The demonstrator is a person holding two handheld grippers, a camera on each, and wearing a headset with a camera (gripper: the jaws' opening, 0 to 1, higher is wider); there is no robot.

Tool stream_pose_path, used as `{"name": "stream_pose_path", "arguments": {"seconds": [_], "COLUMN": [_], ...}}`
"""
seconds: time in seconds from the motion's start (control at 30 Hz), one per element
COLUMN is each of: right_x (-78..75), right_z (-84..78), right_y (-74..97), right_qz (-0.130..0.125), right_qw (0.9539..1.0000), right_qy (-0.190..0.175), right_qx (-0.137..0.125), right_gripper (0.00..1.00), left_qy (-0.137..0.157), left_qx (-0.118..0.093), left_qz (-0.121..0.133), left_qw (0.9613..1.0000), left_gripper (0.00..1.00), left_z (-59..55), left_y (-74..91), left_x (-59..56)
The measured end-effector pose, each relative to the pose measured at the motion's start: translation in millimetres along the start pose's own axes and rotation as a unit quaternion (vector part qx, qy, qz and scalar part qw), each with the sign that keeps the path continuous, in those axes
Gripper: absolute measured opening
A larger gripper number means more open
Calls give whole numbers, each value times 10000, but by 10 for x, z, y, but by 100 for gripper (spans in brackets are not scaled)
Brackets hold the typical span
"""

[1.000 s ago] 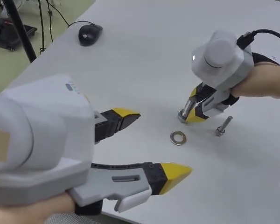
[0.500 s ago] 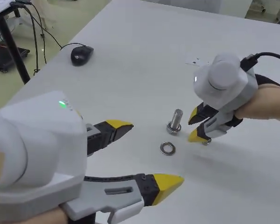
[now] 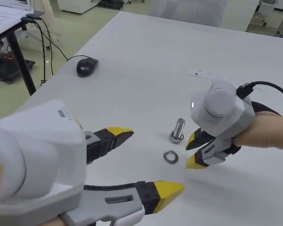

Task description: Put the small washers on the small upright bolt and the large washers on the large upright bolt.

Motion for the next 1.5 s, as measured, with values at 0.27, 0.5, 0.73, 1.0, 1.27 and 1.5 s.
{"name": "stream_pose_path", "arguments": {"seconds": [0.27, 0.5, 0.73, 1.0, 1.27, 1.5], "right_x": [-48, -179, -249, -271, -228, -221], "right_z": [-2, 53, 125, 127, 142, 159], "right_y": [-153, -222, -333, -413, -434, -440], "right_qz": [75, 60, 145, 282, 297, 321], "right_qw": [10000, 9999, 9998, 9995, 9995, 9992], "right_qy": [1, -72, -90, -135, 15, 71], "right_qx": [62, 39, 32, 45, 131, 217], "right_gripper": [27, 29, 31, 33, 29, 25], "left_qy": [19, 81, 137, 219, 265, 260], "left_qx": [-8, -8, 14, 6, 15, -6], "left_qz": [3, 21, 57, 99, 109, 93], "left_qw": [10000, 10000, 9999, 9997, 9996, 9996], "left_gripper": [66, 66, 66, 66, 66, 66], "left_z": [-25, -58, -77, -90, -104, -82], "left_y": [22, 15, -8, -29, -58, -89], "left_x": [-11, 20, 69, 135, 159, 146]}}
Point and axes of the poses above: the centre of the closed fingertips' face, and the gripper's own axes: y roughly backward along the fingers, x roughly to its left, z roughly out of its top, the point moved 5 cm from there along y, roughly backward along the fingers, and after that the axes turned 4 degrees about y, right-handed, at the moved point
